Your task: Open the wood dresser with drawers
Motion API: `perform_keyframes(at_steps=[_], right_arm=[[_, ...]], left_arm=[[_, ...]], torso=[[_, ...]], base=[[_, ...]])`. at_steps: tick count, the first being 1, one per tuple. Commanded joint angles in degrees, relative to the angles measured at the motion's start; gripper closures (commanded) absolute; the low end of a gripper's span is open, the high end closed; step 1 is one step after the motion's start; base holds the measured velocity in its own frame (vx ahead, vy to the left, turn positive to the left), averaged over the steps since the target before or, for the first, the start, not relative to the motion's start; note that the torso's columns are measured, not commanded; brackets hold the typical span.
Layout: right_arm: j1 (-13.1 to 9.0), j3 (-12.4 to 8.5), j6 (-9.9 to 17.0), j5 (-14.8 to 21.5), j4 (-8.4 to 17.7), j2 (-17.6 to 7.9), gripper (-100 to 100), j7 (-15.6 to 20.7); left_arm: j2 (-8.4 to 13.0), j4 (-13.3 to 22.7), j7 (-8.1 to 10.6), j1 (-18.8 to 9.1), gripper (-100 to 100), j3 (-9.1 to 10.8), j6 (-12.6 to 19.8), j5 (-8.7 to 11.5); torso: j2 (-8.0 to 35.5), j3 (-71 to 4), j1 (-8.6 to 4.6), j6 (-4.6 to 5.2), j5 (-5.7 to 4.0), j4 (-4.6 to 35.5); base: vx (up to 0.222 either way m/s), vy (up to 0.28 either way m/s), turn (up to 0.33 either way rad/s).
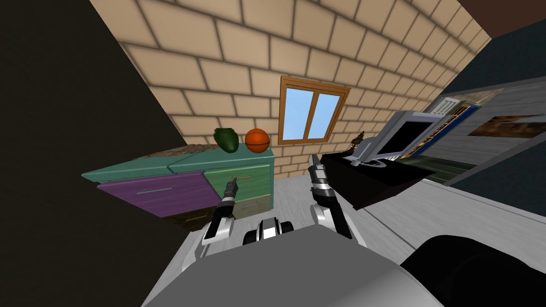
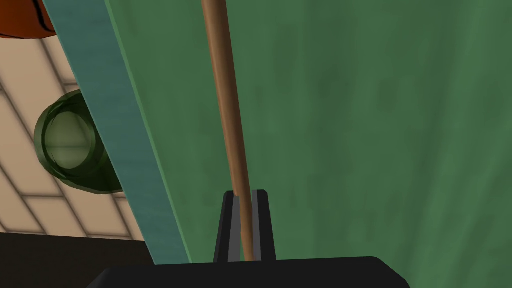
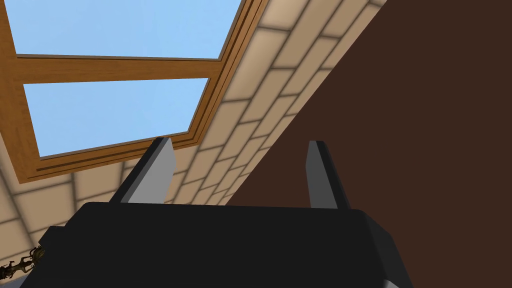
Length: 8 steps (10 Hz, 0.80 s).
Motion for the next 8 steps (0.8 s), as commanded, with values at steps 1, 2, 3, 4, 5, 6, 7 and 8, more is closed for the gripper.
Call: perform_keyframes(at_steps=[1,2,3,4,5,6,7,8], right_arm=[[0.0,0.0,0.0,0.0,0.0,0.0,0,0.0],[0.0,0.0,0.0,0.0,0.0,0.0,0,0.0],[0.0,0.0,0.0,0.0,0.0,0.0,0,0.0],[0.0,0.0,0.0,0.0,0.0,0.0,0,0.0],[0.0,0.0,0.0,0.0,0.0,0.0,0,0.0],[0.0,0.0,0.0,0.0,0.0,0.0,0,0.0],[0.0,0.0,0.0,0.0,0.0,0.0,0,0.0],[0.0,0.0,0.0,0.0,0.0,0.0,0,0.0]], left_arm=[[-1.5,1.6,-1.36,-3.0,100,2.47,0.7,-0.1],[-2.0,2.2,-1.82,-4.0,100,3.30,0.9,-0.1],[-2.5,2.7,-2.27,-5.0,100,4.12,1.1,-0.2],[-3.0,3.3,-2.72,-6.1,100,4.95,1.3,-0.2],[-3.5,3.8,-3.18,-7.1,100,5.77,1.6,-0.3],[-4.0,4.4,-3.63,-8.1,100,6.60,1.8,-0.3],[-4.5,4.9,-4.09,-9.1,100,7.42,2.0,-0.3],[-5.0,5.5,-4.54,-10.1,100,8.25,2.2,-0.4]], torso=[[0.2,0.1,-0.04,0.15,0.05,-0.1],[0.3,0.2,-0.06,0.13,0.06,-0.1],[0.2,0.2,-0.12,0.07,0.01,0.0],[0.1,0.1,-0.15,0.04,-0.01,0.0],[0.0,0.0,-0.15,0.05,-0.06,0.0],[0.0,0.0,-0.16,0.05,-0.12,0.1],[0.1,0.0,-0.21,0.04,-0.13,0.2],[0.2,0.1,-0.26,0.09,-0.15,0.2]], base=[[-0.187,0.039,-0.191],[-0.197,0.023,-0.153],[-0.210,0.010,-0.117],[-0.205,0.011,-0.113],[-0.178,0.021,-0.138],[-0.162,0.018,-0.137],[-0.165,0.023,-0.110],[-0.155,0.028,-0.137]])
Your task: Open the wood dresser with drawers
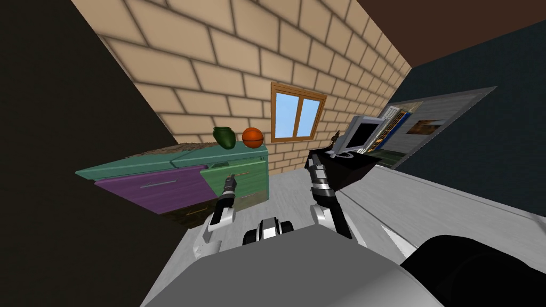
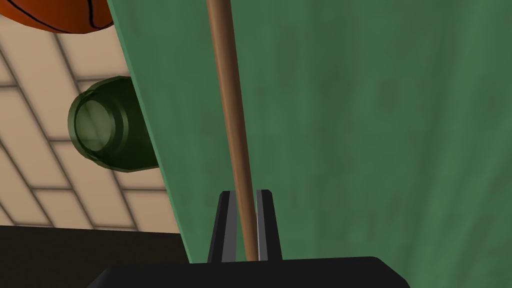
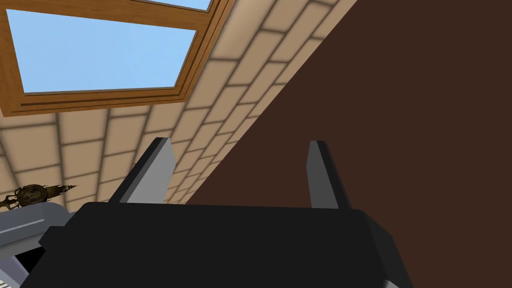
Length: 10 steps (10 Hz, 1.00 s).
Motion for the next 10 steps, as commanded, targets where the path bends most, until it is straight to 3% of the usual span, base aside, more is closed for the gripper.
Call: perform_keyframes(at_steps=[1,2,10], right_arm=[[0.0,0.0,0.0,0.0,0.0,0.0,0,0.0],[0.0,0.0,0.0,0.0,0.0,0.0,0,0.0],[0.0,0.0,0.0,0.0,0.0,0.0,0,0.0]], left_arm=[[-0.5,0.7,-0.51,-1.1,100,0.88,0.3,0.0],[-0.4,2.7,-1.32,-3.2,100,3.35,0.2,0.5],[0.4,9.6,-4.25,-11.5,100,12.90,-1.1,2.6]], torso=[[0.0,0.0,-0.03,0.01,-0.02,0.0],[-0.2,-0.1,0.01,-0.10,0.01,-0.1],[-0.1,-0.1,-0.08,0.08,-0.05,0.0]], base=[[-0.063,0.014,-0.036],[-0.137,-0.009,-0.210],[-0.189,-0.031,-0.153]])
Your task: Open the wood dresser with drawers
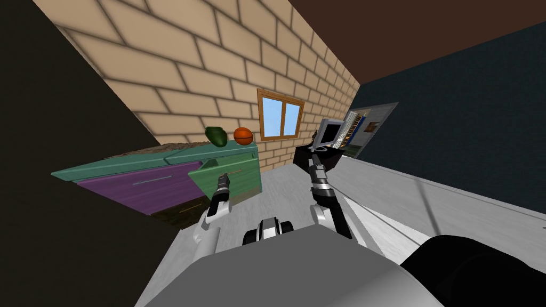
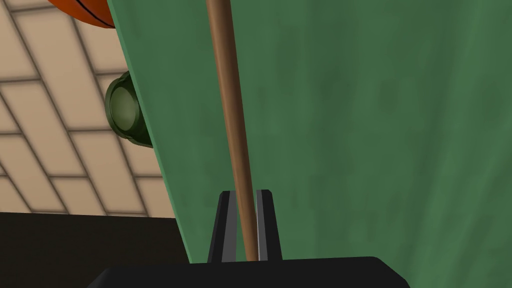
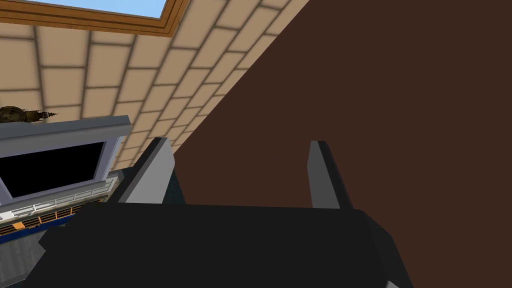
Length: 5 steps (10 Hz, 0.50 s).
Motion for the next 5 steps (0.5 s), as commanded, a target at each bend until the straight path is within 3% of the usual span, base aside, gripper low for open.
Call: perform_keyframes(at_steps=[1,2,4,5], right_arm=[[0.0,0.0,0.0,0.0,0.0,0.0,0,0.0],[0.0,0.0,0.0,0.0,0.0,0.0,0,0.0],[0.0,0.0,0.0,0.0,0.0,0.0,0,0.0],[0.0,0.0,0.0,0.0,0.0,0.0,0,0.0]], left_arm=[[0.0,0.6,-0.35,-0.9,100,1.15,0.0,0.3],[0.0,1.2,-0.79,-2.3,-100,3.36,1.0,-0.1],[0.2,2.1,-1.53,-5.4,-100,6.81,2.5,-0.9],[0.2,2.1,-1.53,-5.4,-100,7.54,2.5,-0.9]], torso=[[0.1,0.0,0.01,-0.02,-0.03,0.1],[-0.1,0.0,0.09,-0.13,0.03,-0.1],[-0.2,-0.1,0.44,-0.13,0.33,-0.4],[-0.2,-0.1,0.52,-0.16,0.37,-0.4]], base=[[-0.068,-0.001,-0.030],[-0.054,0.015,-0.156],[-0.117,0.024,-0.334],[-0.094,0.033,-0.066]])
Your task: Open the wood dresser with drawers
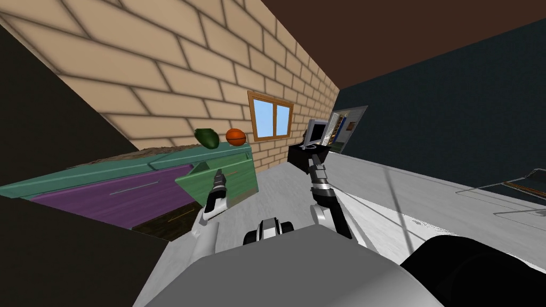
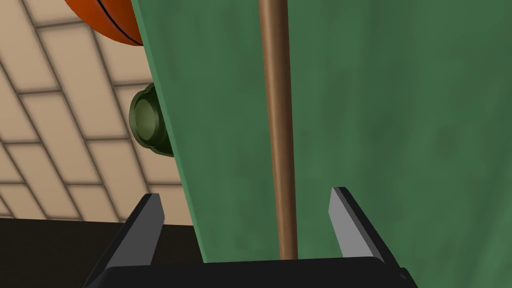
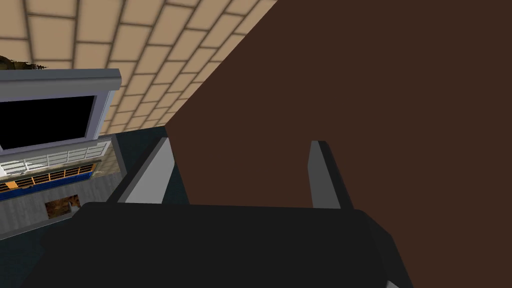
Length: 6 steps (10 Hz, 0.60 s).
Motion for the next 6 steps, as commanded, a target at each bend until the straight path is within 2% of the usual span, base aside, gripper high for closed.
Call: perform_keyframes(at_steps=[1,2,3,6], right_arm=[[0.0,0.0,0.0,0.0,0.0,0.0,0,0.0],[0.0,0.0,0.0,0.0,0.0,0.0,0,0.0],[0.0,0.0,0.0,0.0,0.0,0.0,0,0.0],[0.0,0.0,0.0,0.0,0.0,0.0,0,0.0]], left_arm=[[0.7,1.6,-0.49,-3.0,-100,4.11,1.0,-0.5],[0.8,2.0,-0.87,-4.5,-100,5.66,1.8,-0.9],[0.8,2.0,-0.87,-4.5,-100,6.20,1.8,-0.9],[1.1,3.2,-1.98,-9.2,-100,11.77,4.0,-2.1]], torso=[[-0.2,-0.1,0.06,-0.08,0.01,-0.1],[-0.3,-0.2,0.02,-0.03,0.00,-0.1],[-0.2,-0.1,-0.04,0.00,-0.02,0.0],[-0.1,-0.1,-0.11,0.08,-0.04,0.0]], base=[[-0.071,0.030,-0.140],[-0.112,0.037,-0.248],[-0.083,0.021,-0.106],[-0.099,0.011,-0.235]])
